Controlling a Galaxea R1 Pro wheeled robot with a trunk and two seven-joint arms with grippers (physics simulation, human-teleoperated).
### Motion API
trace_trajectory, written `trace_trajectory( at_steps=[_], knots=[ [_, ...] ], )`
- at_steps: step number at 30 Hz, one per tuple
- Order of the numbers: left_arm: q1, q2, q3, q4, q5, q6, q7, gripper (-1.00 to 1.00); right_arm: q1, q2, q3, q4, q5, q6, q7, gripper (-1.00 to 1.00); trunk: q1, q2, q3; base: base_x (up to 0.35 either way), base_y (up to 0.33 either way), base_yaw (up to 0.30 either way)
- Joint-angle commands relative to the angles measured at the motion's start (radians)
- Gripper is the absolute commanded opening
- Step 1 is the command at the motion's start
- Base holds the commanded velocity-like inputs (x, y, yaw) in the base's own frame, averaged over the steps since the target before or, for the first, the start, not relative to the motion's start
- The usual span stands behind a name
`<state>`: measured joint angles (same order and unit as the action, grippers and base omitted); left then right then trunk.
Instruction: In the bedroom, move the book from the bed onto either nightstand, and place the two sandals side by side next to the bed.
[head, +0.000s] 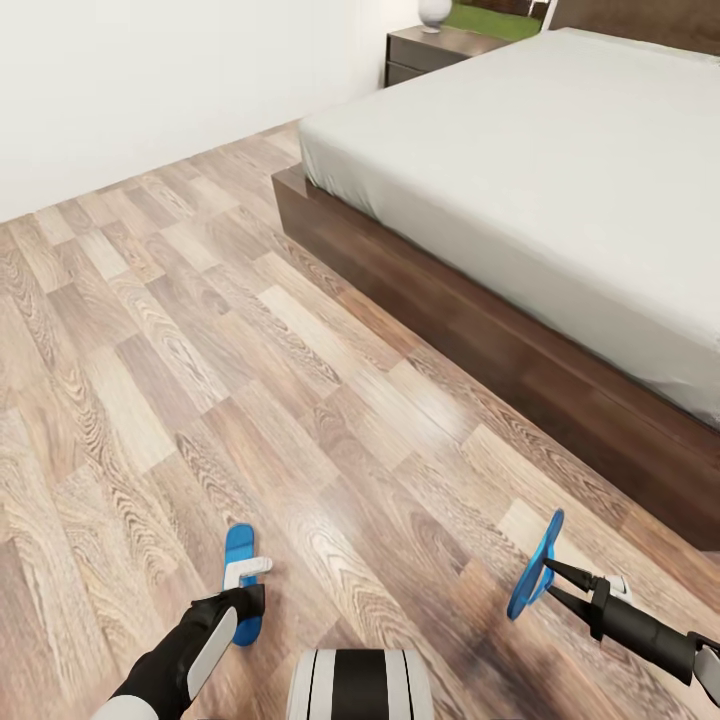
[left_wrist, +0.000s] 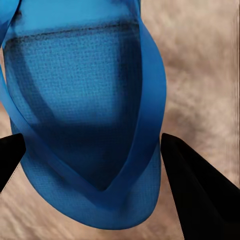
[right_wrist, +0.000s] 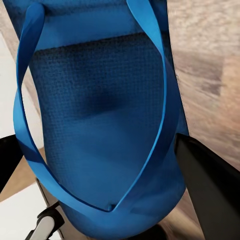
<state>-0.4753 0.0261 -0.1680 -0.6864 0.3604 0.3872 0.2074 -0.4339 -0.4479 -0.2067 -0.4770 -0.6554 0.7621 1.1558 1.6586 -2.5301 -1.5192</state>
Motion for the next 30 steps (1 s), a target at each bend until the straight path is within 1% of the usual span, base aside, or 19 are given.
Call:
trace_trajectory(
  at_steps=[1, 9, 10, 11, 12, 13, 15, 17, 18, 19, 20, 21, 22, 23, 24, 25, 26, 28, 30],
  knots=[
    [0.000, 0.002, -0.007, -0.002, 0.009, 0.004, 0.009, -1.00, 0.000, 0.000, 0.000, 0.002, -0.003, 0.006, 0.001, -1.00, -0.001, 0.000, 0.003, 0.000, 0.000, 0.000],
    [0.000, 0.001, -0.005, -0.001, 0.013, 0.001, -0.006, -1.00, 0.000, 0.000, 0.001, 0.000, -0.001, -0.001, 0.001, -1.00, -0.004, 0.002, 0.034, 0.000, 0.000, 0.000],
    [0.000, 0.002, 0.002, -0.002, 0.016, -0.002, -0.008, -1.00, 0.000, 0.000, 0.001, 0.000, 0.000, -0.002, 0.001, -1.00, -0.005, 0.002, 0.038, 0.000, 0.000, 0.000],
    [0.000, 0.004, 0.026, -0.002, 0.030, -0.013, -0.023, -1.00, 0.000, 0.000, 0.002, -0.001, 0.000, -0.003, 0.000, -1.00, -0.005, 0.002, 0.042, 0.000, 0.000, 0.000],
    [0.000, 0.010, 0.067, -0.002, 0.053, -0.026, -0.064, -1.00, 0.000, 0.000, 0.003, 0.000, 0.000, -0.003, -0.001, -1.00, -0.005, 0.003, 0.046, 0.000, 0.000, 0.000],
    [0.000, 0.024, 0.107, -0.002, 0.073, -0.035, -0.134, -1.00, 0.000, 0.000, 0.004, 0.000, 0.001, -0.004, -0.002, -1.00, -0.006, 0.003, 0.050, 0.000, 0.000, 0.000],
    [0.000, 0.049, 0.139, -0.002, 0.084, -0.039, -0.252, -1.00, 0.001, 0.000, 0.006, 0.002, 0.003, -0.006, -0.002, -1.00, -0.007, 0.003, 0.058, 0.000, 0.000, 0.000],
    [0.001, 0.080, 0.152, 0.000, 0.088, -0.041, -0.382, -1.00, 0.003, 0.000, 0.008, 0.004, 0.004, -0.017, -0.001, -1.00, -0.008, 0.004, 0.065, 0.000, 0.000, 0.000],
    [0.002, 0.100, 0.155, 0.000, 0.089, -0.041, -0.443, -1.00, 0.003, 0.000, 0.009, 0.007, 0.004, -0.028, -0.001, -1.00, -0.008, 0.004, 0.069, 0.000, 0.000, 0.000],
    [0.005, 0.126, 0.159, 0.000, 0.090, -0.041, -0.525, -1.00, 0.005, 0.000, 0.010, 0.012, 0.005, -0.050, 0.000, -1.00, -0.009, 0.004, 0.073, 0.000, 0.000, 0.000],
    [0.007, 0.140, 0.160, 0.001, 0.091, -0.041, -0.572, -1.00, 0.005, 0.000, 0.010, 0.014, 0.005, -0.069, 0.000, -1.00, -0.009, 0.004, 0.077, 0.000, 0.000, 0.000],
    [0.012, 0.163, 0.160, 0.002, 0.092, -0.040, -0.650, -1.00, 0.007, 0.000, 0.010, 0.017, 0.006, -0.122, 0.000, -1.00, -0.010, 0.005, 0.081, 0.000, 0.000, 0.000],
    [0.014, 0.171, 0.160, 0.006, 0.093, -0.041, -0.683, -1.00, 0.008, 0.000, 0.011, 0.018, 0.012, -0.159, 0.000, -1.00, -0.010, 0.005, 0.085, 0.000, 0.000, 0.000],
    [0.020, 0.179, 0.160, 0.026, 0.093, -0.042, -0.728, -1.00, 0.010, 0.001, 0.011, 0.025, 0.041, -0.227, 0.000, -1.00, -0.010, 0.005, 0.088, 0.000, 0.000, 0.000],
    [0.029, 0.182, 0.160, 0.068, 0.091, -0.046, -0.774, -1.00, 0.012, 0.002, 0.012, 0.055, 0.106, -0.311, 0.000, -1.00, -0.011, 0.005, 0.092, 0.000, 0.000, 0.000],
    [0.034, 0.183, 0.160, 0.093, 0.090, -0.050, -0.802, -1.00, 0.013, 0.004, 0.012, 0.081, 0.153, -0.362, 0.000, -1.00, -0.011, 0.006, 0.096, 0.000, 0.000, 0.000],
    [0.038, 0.185, 0.158, 0.129, 0.086, -0.071, -0.862, -1.00, 0.013, 0.007, 0.011, 0.140, 0.248, -0.451, -0.001, -1.00, -0.012, 0.006, 0.100, 0.000, 0.000, 0.000],
    [0.040, 0.183, 0.151, 0.149, 0.065, -0.102, -0.904, -1.00, 0.013, 0.009, 0.012, 0.187, 0.309, -0.502, -0.002, -1.00, -0.013, 0.006, 0.108, 0.000, 0.000, 0.000],
    [0.041, 0.178, 0.140, 0.171, 0.031, -0.130, -0.918, -1.00, 0.014, 0.010, 0.012, 0.212, 0.331, -0.520, -0.002, -1.00, -0.014, 0.007, 0.116, 0.000, 0.000, 0.000]
  ],
)
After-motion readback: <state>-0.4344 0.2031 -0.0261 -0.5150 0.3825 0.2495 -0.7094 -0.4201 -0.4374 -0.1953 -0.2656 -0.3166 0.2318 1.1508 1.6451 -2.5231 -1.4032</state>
